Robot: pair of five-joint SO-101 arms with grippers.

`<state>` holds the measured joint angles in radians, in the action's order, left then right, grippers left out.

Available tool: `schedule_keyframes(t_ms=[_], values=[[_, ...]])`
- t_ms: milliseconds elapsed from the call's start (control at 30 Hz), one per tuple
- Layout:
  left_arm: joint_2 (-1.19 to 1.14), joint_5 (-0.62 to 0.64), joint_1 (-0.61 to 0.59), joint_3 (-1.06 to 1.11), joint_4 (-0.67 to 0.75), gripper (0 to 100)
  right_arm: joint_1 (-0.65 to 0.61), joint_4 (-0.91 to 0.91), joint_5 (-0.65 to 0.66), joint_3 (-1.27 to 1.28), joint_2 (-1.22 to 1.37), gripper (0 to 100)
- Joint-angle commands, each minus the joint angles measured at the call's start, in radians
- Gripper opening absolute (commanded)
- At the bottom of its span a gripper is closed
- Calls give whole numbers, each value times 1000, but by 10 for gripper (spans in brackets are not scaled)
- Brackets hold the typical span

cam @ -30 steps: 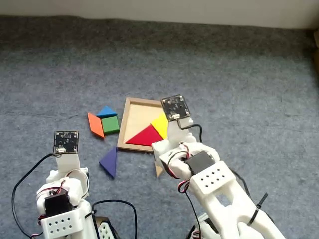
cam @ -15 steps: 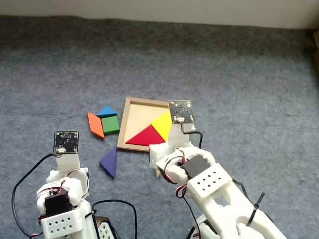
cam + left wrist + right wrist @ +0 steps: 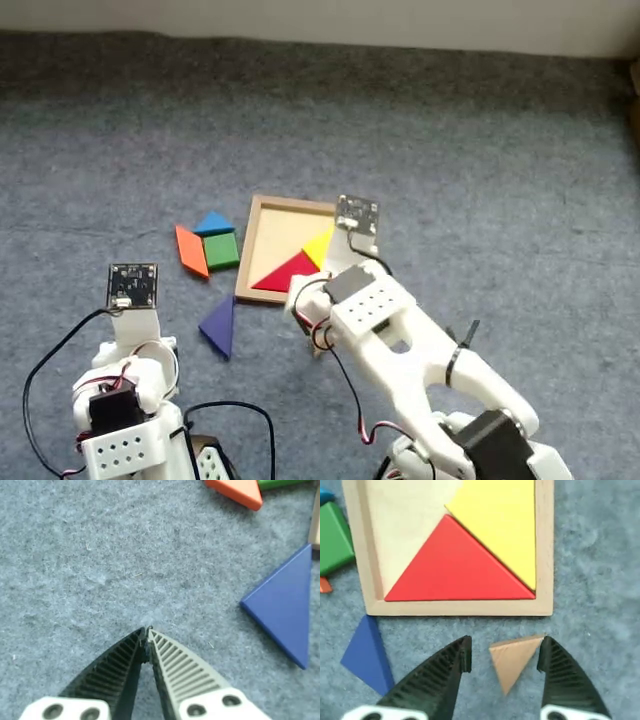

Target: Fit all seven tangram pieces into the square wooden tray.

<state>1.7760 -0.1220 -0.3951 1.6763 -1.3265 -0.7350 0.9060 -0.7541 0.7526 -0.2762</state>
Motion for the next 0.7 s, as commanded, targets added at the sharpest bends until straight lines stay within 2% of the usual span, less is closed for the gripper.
schedule_keyframes(t_ms=[0,333,667], values=[[45,6,-8,19,-5,7,-10,12,-18,-82,13,221],[45,6,-8,19,-5,7,-10,18,-66,-90,180,221],[45,6,-8,19,-5,7,-38,18,-68,-88,194,221]])
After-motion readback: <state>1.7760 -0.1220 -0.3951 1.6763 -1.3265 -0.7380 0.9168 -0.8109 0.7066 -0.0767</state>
